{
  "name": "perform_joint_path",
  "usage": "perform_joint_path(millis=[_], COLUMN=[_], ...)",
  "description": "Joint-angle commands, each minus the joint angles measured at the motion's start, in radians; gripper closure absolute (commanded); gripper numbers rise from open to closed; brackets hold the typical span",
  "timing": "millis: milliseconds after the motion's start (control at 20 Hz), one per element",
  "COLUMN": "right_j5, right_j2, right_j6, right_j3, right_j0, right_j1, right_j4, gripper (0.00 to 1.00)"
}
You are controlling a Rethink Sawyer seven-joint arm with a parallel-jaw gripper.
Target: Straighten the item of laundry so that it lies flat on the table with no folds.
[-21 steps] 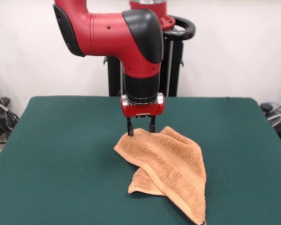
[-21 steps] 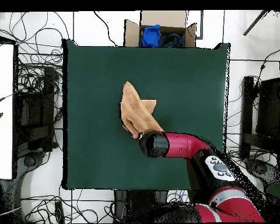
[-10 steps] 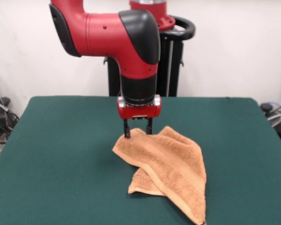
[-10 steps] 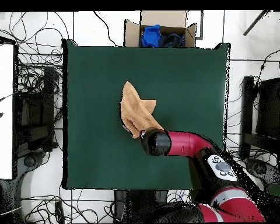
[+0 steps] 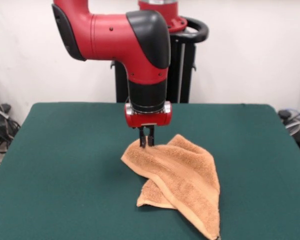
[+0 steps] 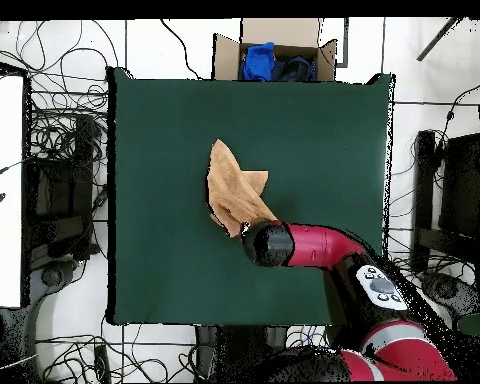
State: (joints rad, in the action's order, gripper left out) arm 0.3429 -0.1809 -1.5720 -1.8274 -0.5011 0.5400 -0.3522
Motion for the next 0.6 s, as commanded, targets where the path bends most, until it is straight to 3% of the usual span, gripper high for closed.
perform_joint_path(millis=[50, 600], right_j5=[-0.013, -0.007], right_j2=[-0.084, -0.047], right_j6=[-0.04, -0.05], right_j3=[0.073, 0.077], right_j0=[-0.013, 0.031], right_j1=[-0.017, 0.015], right_j4=[-0.013, -0.031], gripper=[1.0, 1.0])
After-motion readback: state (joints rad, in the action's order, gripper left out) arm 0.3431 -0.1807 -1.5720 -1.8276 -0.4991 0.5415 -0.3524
